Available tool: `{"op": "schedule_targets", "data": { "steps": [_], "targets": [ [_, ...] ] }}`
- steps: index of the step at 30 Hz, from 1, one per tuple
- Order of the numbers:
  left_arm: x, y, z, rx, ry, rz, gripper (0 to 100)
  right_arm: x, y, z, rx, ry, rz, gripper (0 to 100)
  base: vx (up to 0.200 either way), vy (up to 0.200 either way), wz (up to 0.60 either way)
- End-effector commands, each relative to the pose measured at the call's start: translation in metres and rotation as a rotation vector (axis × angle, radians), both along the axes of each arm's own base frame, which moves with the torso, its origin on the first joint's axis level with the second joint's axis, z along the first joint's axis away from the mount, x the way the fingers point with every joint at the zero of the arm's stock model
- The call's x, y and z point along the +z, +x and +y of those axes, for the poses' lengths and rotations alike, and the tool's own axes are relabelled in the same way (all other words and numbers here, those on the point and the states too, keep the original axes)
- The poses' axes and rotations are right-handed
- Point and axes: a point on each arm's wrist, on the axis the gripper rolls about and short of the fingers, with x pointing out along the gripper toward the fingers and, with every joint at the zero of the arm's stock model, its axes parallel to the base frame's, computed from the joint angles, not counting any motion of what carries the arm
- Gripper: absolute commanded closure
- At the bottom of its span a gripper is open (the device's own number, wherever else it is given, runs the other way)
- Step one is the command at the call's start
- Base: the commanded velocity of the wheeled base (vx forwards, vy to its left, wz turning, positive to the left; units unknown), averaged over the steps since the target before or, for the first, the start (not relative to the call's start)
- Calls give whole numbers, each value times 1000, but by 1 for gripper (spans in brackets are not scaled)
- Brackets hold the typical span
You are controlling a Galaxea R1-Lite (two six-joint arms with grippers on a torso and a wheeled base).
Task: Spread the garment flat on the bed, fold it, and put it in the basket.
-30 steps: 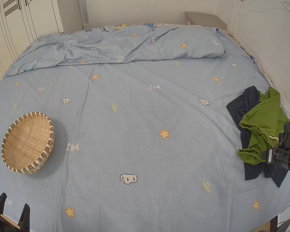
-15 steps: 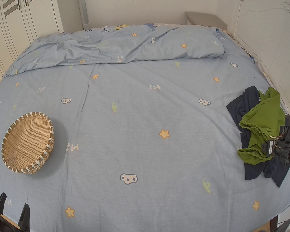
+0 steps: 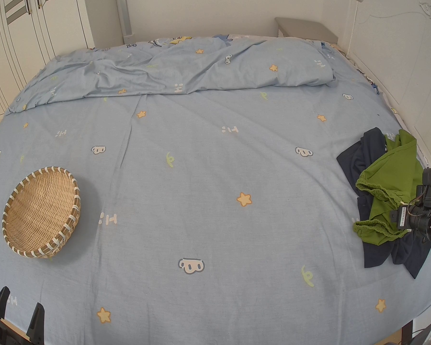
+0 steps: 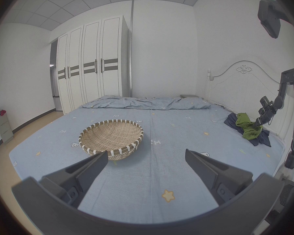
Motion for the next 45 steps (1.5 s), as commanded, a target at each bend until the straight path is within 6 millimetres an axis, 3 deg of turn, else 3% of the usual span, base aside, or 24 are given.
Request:
{"op": "schedule_targets", "data": {
  "steps": [1, 8, 9, 19, 26, 31, 35, 39, 45],
  "targets": [
    [-5, 0, 0, 0, -1, -1, 0, -6, 4, -1, -5, 4, 23, 0, 0, 0, 0],
    [-5, 0, 0, 0, -1, -1, 0, -8, 8, -1, -4, 5, 28, 0, 0, 0, 0],
    [-5, 0, 0, 0, -1, -1, 0, -8, 8, -1, -4, 7, 28, 100, 0, 0, 0],
    [-5, 0, 0, 0, -1, -1, 0, -2, 19, -1, 4, 11, 11, 100, 0, 0, 0],
    [-5, 0, 0, 0, -1, 1, 0, 25, 33, 2, 21, 12, -42, 100, 0, 0, 0],
    [-5, 0, 0, 0, -1, -1, 0, 74, 29, 29, 108, 72, -67, 100, 0, 0, 0],
    [-5, 0, 0, 0, -1, -1, 0, 111, 18, 67, 241, 255, -39, 100, 0, 0, 0],
    [-5, 0, 0, 0, -1, -1, 0, 135, 10, 95, 372, 410, -23, 100, 0, 0, 0],
    [-5, 0, 0, 0, -1, -1, 0, 156, 5, 125, 473, 523, -71, 100, 0, 0, 0]
  ]
}}
